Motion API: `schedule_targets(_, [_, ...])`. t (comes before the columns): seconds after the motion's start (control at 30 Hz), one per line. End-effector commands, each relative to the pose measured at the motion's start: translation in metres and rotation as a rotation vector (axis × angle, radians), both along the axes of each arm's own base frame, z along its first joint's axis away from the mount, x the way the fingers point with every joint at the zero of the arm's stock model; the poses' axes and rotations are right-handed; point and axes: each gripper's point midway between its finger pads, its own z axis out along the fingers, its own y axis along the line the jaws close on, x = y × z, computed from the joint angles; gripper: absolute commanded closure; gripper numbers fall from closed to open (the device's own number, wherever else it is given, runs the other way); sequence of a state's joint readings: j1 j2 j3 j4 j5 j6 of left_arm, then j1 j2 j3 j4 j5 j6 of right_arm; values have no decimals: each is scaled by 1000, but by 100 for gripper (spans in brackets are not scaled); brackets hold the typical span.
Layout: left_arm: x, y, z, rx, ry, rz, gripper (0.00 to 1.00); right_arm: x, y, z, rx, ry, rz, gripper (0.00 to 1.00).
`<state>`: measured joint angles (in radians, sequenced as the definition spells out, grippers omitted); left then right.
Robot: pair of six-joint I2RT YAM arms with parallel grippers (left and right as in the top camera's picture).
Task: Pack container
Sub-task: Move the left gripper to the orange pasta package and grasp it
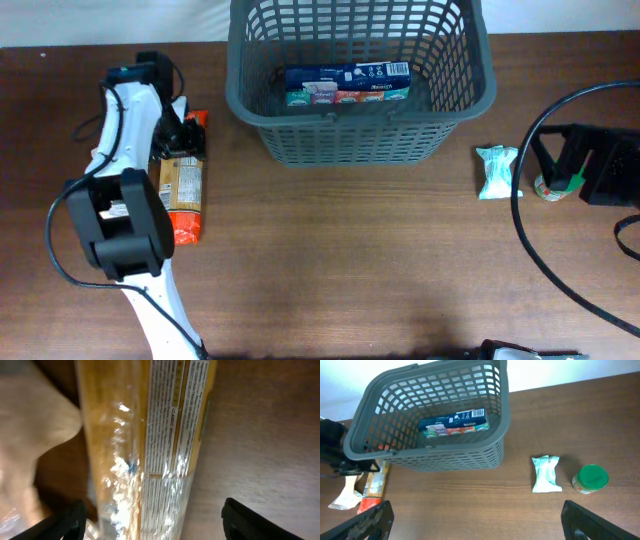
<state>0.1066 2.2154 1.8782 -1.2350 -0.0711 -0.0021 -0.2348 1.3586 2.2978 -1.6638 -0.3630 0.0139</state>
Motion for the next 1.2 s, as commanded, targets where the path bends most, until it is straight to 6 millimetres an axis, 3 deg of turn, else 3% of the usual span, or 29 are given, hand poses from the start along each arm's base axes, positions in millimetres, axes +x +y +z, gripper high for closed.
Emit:
schedule_targets(0.0, [-10,7,-22,18,37,22,19,1,0,-2,-15,4,7,0])
schedule_targets(0.17, [-14,13,-41,58,35,22,13,0,0,-2,-14,8,8,0])
schedule_targets(0.47, [-16,13,-60,58,22,23,15,0,0,-3,-13,12,8,0])
schedule_targets(0.53, [-16,13,-60,58,22,23,27,0,0,-3,-14,12,7,0])
schedule_targets(0.67, [-17,13,-58,57,27,22,75,0,0,-3,-14,12,7,0])
schedule_targets(0.7, [-17,13,-57,57,31,22,81,0,0,-3,-14,12,7,0])
schedule_targets(0.77, [-18,13,-50,56,40,13,85,0,0,-3,-13,13,7,1])
schedule_targets(0.83, [-15,13,-39,56,45,-8,97,0,0,-3,-14,12,7,0])
schedule_targets(0.93, [-3,16,-11,67,18,-12,98,0,0,-3,-14,12,7,0])
schedule_targets(1.07, [25,17,52,80,-94,-12,98,0,0,-3,-14,12,7,1])
schedule_targets(1.17, [48,15,119,99,-246,-32,98,0,0,-3,-14,12,7,0])
